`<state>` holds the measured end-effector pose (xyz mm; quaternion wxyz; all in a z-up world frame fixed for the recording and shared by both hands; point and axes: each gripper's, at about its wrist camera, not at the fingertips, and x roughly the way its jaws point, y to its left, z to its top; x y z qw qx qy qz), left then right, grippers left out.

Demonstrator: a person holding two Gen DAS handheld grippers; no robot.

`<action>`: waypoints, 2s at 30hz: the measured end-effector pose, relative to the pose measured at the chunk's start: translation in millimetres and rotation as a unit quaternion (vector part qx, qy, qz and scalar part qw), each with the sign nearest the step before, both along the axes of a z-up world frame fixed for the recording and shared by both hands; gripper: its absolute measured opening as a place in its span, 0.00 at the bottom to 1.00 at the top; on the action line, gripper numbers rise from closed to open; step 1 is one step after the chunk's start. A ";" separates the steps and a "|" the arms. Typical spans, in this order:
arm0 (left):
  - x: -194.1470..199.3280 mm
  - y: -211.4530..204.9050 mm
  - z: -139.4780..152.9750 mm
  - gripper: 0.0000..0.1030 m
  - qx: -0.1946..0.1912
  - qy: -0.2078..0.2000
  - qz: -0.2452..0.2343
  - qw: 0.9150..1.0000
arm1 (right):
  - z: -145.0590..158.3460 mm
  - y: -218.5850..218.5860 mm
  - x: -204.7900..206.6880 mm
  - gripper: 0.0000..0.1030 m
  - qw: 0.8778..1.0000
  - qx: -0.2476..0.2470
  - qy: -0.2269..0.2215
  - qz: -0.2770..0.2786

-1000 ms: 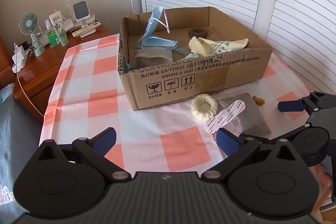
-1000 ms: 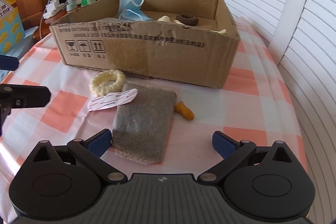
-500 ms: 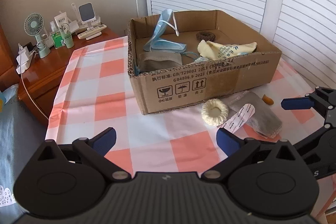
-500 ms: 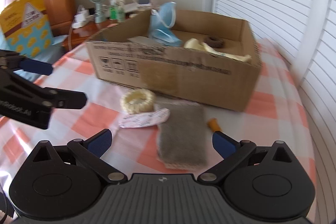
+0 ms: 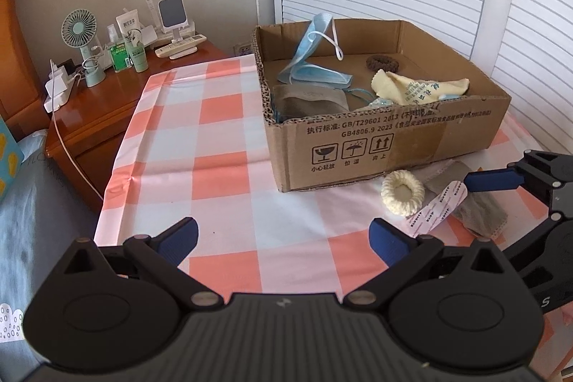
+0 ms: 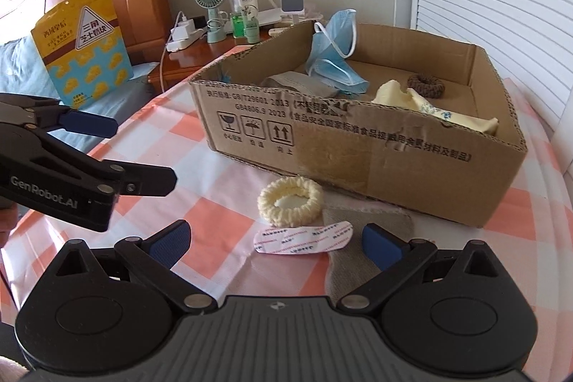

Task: Organize soft objects
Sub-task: 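Move both open grippers back toward the remaining items on the table, then lower the left gripper onto the white-and-pink strip and close on it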

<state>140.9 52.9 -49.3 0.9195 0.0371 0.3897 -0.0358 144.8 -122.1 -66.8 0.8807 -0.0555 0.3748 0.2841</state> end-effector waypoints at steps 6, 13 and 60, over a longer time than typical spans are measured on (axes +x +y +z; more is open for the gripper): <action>-0.9 2.1 0.8 0.98 -0.001 -0.002 0.001 1.000 | 3.3 7.6 -5.5 1.00 1.000 0.003 0.001 0.019; -9.0 5.1 6.5 0.98 -0.002 -0.011 0.003 1.000 | 5.0 17.1 -24.1 1.00 0.999 -0.002 0.010 0.046; 16.7 -82.9 -40.9 0.99 -0.017 0.053 -0.285 0.957 | -16.7 -60.3 -55.9 1.00 0.993 -0.092 -0.010 -0.077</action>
